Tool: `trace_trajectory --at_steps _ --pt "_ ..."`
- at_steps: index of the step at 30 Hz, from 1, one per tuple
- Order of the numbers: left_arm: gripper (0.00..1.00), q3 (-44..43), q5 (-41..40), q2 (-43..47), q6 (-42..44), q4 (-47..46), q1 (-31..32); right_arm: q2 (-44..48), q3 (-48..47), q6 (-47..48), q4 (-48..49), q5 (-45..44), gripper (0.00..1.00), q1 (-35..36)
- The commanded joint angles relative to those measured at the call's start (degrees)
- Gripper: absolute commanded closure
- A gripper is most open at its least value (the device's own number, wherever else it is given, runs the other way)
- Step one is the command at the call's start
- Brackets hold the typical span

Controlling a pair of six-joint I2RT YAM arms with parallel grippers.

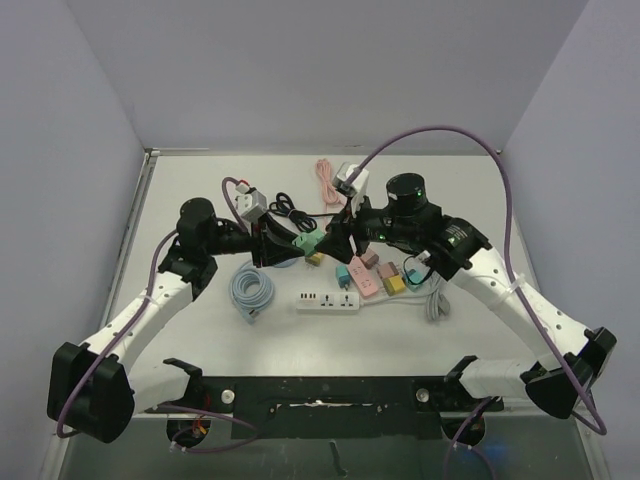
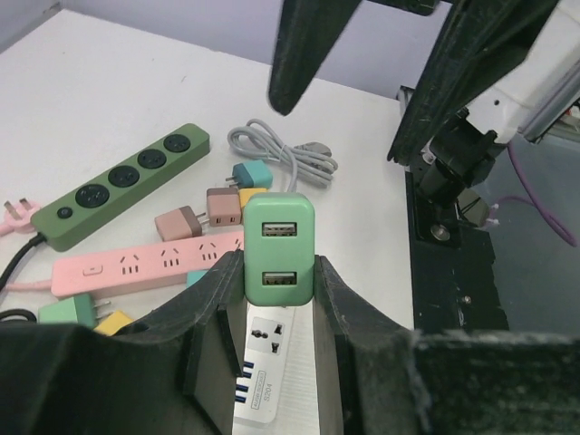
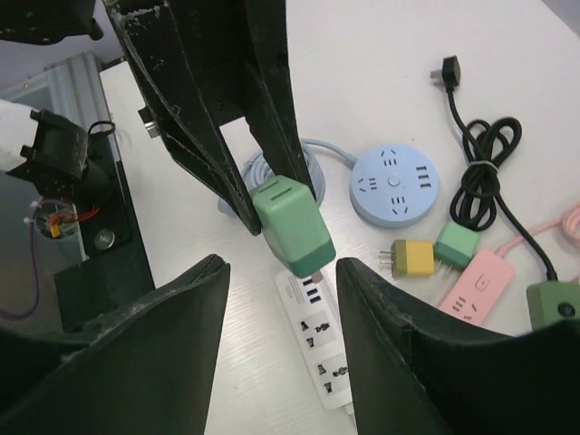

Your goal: Insert the plug

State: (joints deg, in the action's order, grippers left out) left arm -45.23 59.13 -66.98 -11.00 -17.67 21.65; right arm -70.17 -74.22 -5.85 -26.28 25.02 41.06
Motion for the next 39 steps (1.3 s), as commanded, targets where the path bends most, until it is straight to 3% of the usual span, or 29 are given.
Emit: trace_trajectory --at_steps 1,7,18,30,36,39 --pt "0.99 -0.2 6.7 2.2 4.3 -4.3 0.1 -3.9 -7.6 13.8 -7.0 10.2 0.5 0.1" --pt "1.0 -0.4 6.2 0.9 4.2 -4.0 0.1 -10.0 -13.1 18.2 -11.0 14.8 0.44 0.1" --pt "1.0 -0.2 8.1 0.8 5.6 -2.9 0.2 -13.8 -14.7 21.8 -12.9 15.8 0.41 -0.8" --pt "1.0 -2.2 8.4 3.8 1.7 -2.1 0.2 -15.7 -17.5 22.6 -13.7 20.3 0.64 -1.2" --pt "1.0 -2.4 9.6 4.3 -2.2 -4.5 0.3 -16.1 -18.1 22.3 -14.2 24.4 0.84 -1.2" --pt "0.93 -2.5 8.3 4.4 -5.9 -6.7 0.3 -15.5 -17.8 20.5 -12.5 25.1 0.91 -1.2"
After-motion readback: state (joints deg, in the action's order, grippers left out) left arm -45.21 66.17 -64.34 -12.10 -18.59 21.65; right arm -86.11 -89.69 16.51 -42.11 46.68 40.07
